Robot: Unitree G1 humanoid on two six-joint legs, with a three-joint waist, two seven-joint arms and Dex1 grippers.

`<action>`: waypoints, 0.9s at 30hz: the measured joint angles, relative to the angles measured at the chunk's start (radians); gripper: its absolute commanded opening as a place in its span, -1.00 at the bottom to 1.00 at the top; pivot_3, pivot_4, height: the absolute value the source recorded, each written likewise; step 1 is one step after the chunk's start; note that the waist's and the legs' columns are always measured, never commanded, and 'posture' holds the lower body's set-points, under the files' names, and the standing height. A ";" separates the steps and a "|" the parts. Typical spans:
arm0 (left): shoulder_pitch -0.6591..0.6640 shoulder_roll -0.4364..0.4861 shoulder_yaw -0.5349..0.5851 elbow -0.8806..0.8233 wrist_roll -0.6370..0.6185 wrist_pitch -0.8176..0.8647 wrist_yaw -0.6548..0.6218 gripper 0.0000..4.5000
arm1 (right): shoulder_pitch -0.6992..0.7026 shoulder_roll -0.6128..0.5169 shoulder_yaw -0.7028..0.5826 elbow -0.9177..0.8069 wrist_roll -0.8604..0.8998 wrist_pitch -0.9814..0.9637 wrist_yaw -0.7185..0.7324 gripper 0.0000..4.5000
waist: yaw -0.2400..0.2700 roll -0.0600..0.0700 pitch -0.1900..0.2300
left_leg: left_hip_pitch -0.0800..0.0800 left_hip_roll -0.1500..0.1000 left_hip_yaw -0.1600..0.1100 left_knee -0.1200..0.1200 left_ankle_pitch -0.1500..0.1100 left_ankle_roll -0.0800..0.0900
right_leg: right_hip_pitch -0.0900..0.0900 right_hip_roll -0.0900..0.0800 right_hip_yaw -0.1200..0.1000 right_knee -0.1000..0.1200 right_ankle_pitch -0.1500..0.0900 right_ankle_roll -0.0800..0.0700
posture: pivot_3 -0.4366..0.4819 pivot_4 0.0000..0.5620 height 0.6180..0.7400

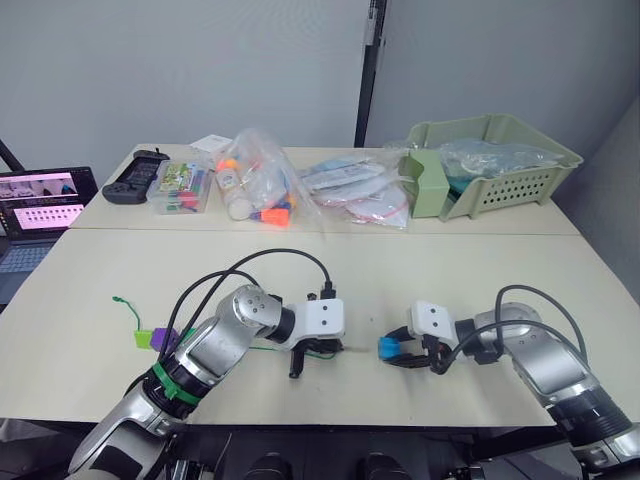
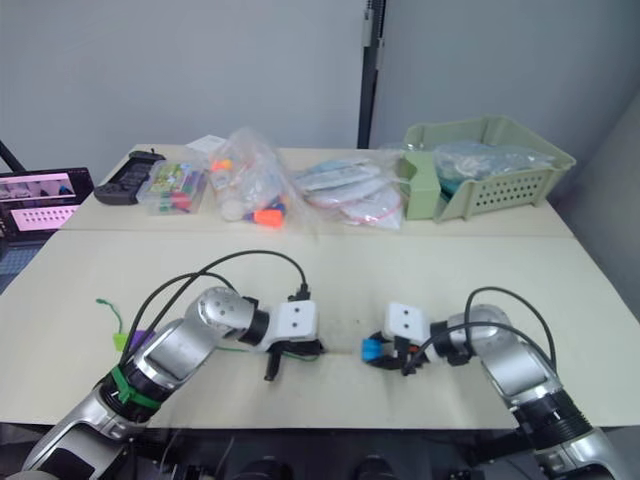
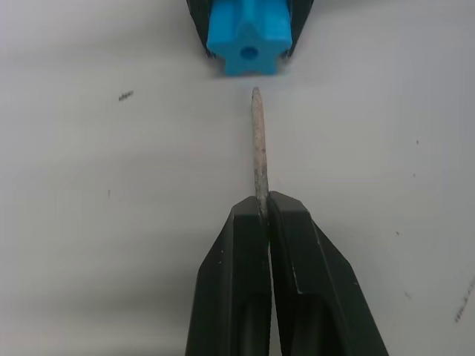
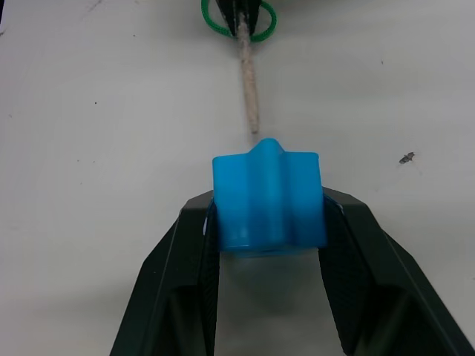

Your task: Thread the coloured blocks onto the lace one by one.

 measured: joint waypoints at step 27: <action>-0.009 0.001 -0.019 -0.022 -0.004 0.058 -0.005 -1.00 | 0.006 0.005 0.018 -0.068 -0.009 0.070 -0.026 -0.40 | -0.001 0.000 0.000 | 0.000 0.000 0.000 0.000 0.000 0.000 | 0.000 0.000 0.000 0.000 0.000 0.000 | -0.05 -0.47 1.00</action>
